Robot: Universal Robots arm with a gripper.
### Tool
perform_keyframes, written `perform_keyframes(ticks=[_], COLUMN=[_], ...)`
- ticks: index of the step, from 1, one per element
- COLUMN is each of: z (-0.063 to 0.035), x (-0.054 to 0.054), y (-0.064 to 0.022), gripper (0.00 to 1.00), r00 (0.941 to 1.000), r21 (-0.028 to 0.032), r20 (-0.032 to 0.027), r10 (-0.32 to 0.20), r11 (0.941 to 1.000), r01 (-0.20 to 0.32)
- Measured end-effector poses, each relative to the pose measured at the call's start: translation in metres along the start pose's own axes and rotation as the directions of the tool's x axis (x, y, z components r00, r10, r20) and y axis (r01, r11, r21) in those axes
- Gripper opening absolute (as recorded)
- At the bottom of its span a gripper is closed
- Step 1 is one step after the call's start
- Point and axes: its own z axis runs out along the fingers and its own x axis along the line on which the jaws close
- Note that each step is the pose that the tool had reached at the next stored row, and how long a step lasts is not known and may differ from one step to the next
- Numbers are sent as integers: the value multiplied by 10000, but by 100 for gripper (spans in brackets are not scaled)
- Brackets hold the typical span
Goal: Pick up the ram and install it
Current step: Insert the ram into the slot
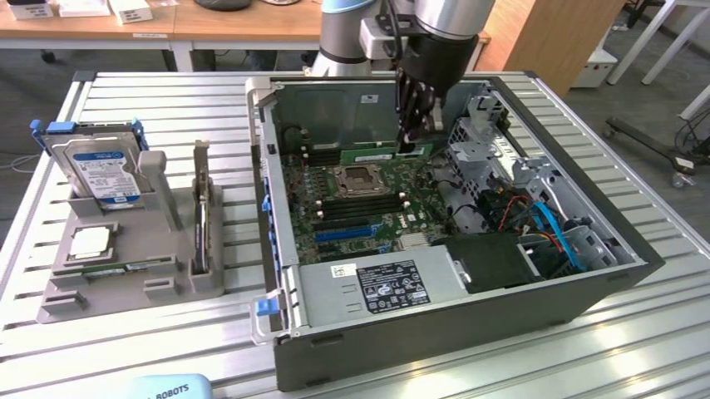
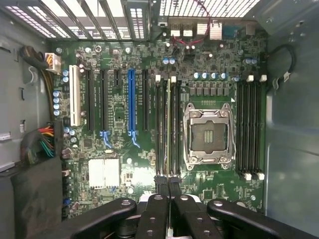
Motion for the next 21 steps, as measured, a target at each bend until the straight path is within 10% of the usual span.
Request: perform_keyframes(ticks=[21], z=[23], x=[3], y=[106], gripper=[11], r00=[9994], r21=[48], r20=[6], r10=[335], r11=[9994], r01=[-335])
